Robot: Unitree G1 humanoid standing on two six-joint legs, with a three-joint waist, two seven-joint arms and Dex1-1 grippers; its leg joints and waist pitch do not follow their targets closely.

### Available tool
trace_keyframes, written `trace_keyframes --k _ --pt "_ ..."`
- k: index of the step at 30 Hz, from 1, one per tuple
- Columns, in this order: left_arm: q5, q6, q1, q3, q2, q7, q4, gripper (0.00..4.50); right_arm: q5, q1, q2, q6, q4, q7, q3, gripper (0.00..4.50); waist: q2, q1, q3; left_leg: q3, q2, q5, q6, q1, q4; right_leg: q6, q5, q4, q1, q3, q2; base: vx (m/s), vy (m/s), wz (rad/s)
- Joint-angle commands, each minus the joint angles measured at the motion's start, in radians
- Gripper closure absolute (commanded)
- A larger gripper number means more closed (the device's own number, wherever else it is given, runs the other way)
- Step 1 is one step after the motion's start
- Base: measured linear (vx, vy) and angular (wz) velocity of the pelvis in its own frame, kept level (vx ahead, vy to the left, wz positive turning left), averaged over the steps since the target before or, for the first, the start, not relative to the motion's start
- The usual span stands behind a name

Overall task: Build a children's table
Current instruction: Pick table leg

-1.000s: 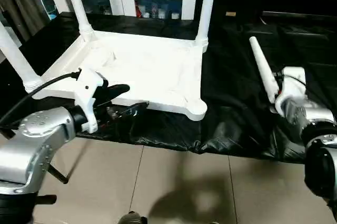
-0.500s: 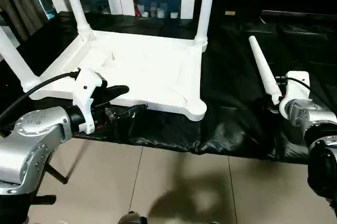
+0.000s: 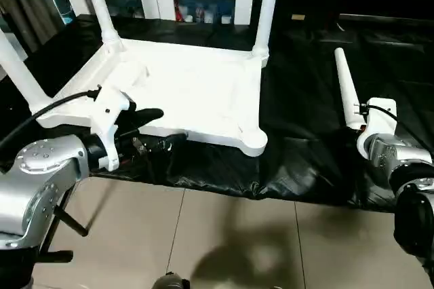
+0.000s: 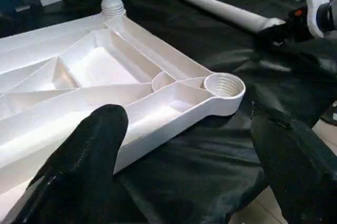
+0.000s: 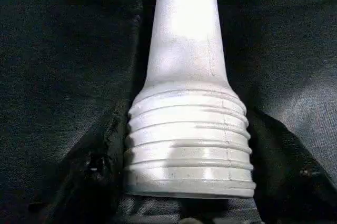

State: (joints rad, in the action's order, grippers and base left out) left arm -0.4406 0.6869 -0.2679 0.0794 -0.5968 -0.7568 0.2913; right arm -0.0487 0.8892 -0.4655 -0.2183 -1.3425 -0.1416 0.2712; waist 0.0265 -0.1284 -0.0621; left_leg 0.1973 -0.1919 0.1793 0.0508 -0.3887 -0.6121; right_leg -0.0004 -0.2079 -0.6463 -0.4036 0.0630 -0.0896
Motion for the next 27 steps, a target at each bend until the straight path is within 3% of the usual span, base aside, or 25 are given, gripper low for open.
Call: trace_keyframes --k 1,5,10,11,15,17,19,21,23,25,26,27 --pt "0.002 -0.02 -0.019 -0.003 0.008 0.006 -0.015 0.3 -0.014 -0.019 0.004 0.034 -0.002 0.001 0.018 1.74 -0.004 -0.005 0.075 -0.014 -0.026 0.189 0.011 0.016 0.063 -0.238 -0.133 0.072 0.042 -0.036 -0.046 0.0 0.0 0.0" --pt "0.006 -0.048 -0.042 -0.013 0.042 0.022 -0.045 0.3 -0.03 -0.027 0.009 0.068 0.005 0.009 0.04 1.75 -0.004 -0.009 0.076 -0.014 -0.026 0.194 0.014 0.017 0.063 -0.235 -0.127 0.072 0.042 -0.037 -0.046 0.0 0.0 0.0" --pt "0.052 -0.109 -0.113 -0.04 0.167 0.132 -0.155 0.3 -0.093 -0.029 0.03 0.163 0.045 0.009 0.096 1.76 -0.003 -0.004 0.079 -0.012 -0.026 0.188 0.007 0.019 0.06 -0.232 -0.102 0.073 0.043 -0.038 -0.044 0.0 0.0 0.0" --pt "0.052 -0.118 -0.131 -0.042 0.201 0.152 -0.184 0.3 -0.107 -0.033 0.039 0.188 0.062 0.008 0.107 1.76 0.003 -0.003 0.079 -0.013 -0.026 0.186 0.005 0.019 0.06 -0.232 -0.096 0.072 0.043 -0.039 -0.046 0.0 0.0 0.0" --pt "0.05 -0.139 -0.172 -0.045 0.263 0.18 -0.244 0.15 -0.147 -0.051 0.069 0.248 0.117 -0.021 0.135 1.76 -0.004 0.001 0.085 -0.013 -0.024 0.136 -0.018 0.015 0.056 -0.237 -0.024 0.066 0.048 -0.037 -0.043 0.0 0.0 0.0" --pt "0.038 -0.15 -0.208 -0.035 0.31 0.204 -0.297 0.0 -0.217 -0.086 0.123 0.289 0.226 -0.101 0.17 1.76 -0.004 0.003 0.087 -0.011 -0.023 0.114 -0.05 0.014 0.052 -0.239 0.027 0.063 0.051 -0.039 -0.043 0.0 0.0 0.0" --pt "0.014 -0.149 -0.249 -0.021 0.365 0.218 -0.352 0.0 -0.347 -0.171 0.217 0.287 0.457 -0.222 0.208 1.76 0.002 0.008 0.087 -0.013 -0.023 0.103 -0.079 0.012 0.052 -0.235 0.051 0.062 0.054 -0.038 -0.043 0.0 0.0 0.0" --pt "-0.017 -0.145 -0.275 -0.005 0.399 0.216 -0.383 0.0 -0.422 -0.246 0.272 0.249 0.627 -0.274 0.195 1.76 -0.004 0.012 0.088 -0.017 -0.026 0.073 -0.1 0.011 0.054 -0.245 0.077 0.062 0.057 -0.035 -0.041 0.0 0.0 0.0" --pt "-0.032 -0.144 -0.289 0.001 0.415 0.214 -0.398 0.0 -0.464 -0.291 0.301 0.218 0.724 -0.299 0.181 1.76 -0.001 0.016 0.09 -0.019 -0.03 0.071 -0.103 0.012 0.055 -0.269 0.068 0.062 0.055 -0.033 -0.044 0.0 0.0 0.0" --pt "-0.068 -0.138 -0.315 0.012 0.44 0.193 -0.421 0.0 -0.563 -0.372 0.342 0.131 0.894 -0.365 0.146 1.76 0.001 0.015 0.083 -0.018 -0.028 0.097 -0.108 0.016 0.058 -0.253 0.035 0.07 0.056 -0.037 -0.042 0.0 0.0 0.0" --pt "-0.1 -0.126 -0.345 0.023 0.461 0.18 -0.445 0.0 -0.637 -0.44 0.361 0.061 1.02 -0.415 0.102 1.76 0.004 0.016 0.084 -0.019 -0.029 0.117 -0.104 0.016 0.061 -0.245 0.003 0.076 0.055 -0.036 -0.044 0.0 0.0 0.0" --pt "-0.1 -0.126 -0.345 0.023 0.461 0.18 -0.445 0.0 -0.637 -0.44 0.361 0.061 1.02 -0.415 0.102 1.76 0.003 0.017 0.083 -0.02 -0.029 0.125 -0.098 0.017 0.062 -0.24 -0.015 0.078 0.055 -0.036 -0.043 0.0 0.0 0.0"
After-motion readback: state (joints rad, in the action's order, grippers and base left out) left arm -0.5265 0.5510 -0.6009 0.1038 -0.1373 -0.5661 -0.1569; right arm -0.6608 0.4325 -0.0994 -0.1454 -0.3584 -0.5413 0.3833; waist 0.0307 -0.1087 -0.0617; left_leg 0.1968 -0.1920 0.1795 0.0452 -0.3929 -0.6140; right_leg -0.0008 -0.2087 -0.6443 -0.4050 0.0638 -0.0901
